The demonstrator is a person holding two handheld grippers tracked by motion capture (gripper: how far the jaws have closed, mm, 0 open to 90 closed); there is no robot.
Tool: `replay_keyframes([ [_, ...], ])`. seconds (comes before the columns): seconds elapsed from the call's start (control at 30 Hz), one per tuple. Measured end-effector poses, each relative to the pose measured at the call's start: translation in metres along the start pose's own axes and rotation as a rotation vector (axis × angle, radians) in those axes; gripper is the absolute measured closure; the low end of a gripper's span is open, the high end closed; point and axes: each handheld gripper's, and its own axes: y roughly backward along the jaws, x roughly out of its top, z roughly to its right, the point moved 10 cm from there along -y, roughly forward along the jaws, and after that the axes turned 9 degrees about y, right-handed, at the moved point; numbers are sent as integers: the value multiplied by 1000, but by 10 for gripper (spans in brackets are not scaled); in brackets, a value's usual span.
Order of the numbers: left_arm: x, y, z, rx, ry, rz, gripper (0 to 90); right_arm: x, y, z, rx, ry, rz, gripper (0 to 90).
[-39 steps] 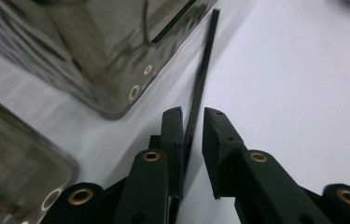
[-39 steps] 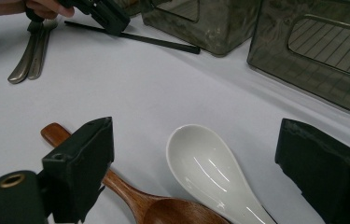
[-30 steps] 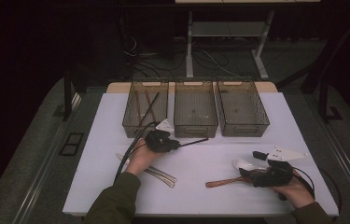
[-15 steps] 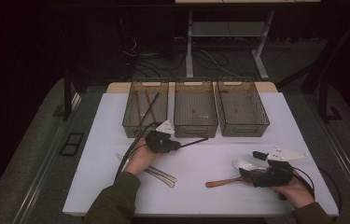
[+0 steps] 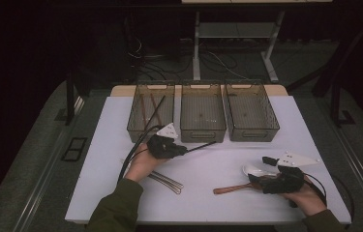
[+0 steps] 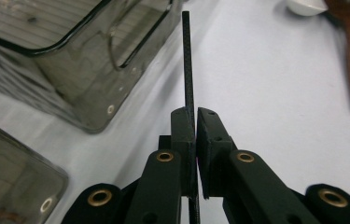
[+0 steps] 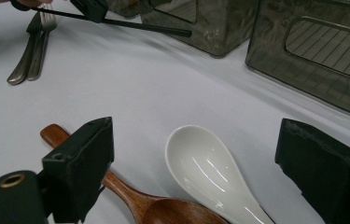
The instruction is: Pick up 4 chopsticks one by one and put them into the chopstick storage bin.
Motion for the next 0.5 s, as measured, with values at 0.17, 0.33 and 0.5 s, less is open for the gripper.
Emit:
replay_keyframes([
  [0.17,2,11,11,-23,-10,7,855,0,0,0,0,6,2,119],
  [0.33,7,27,16,-30,-18,29,854,1,0,0,1,8,3,119],
  [0.5,7,46,9,-21,14,61,854,1,1,0,0,11,5,119],
])
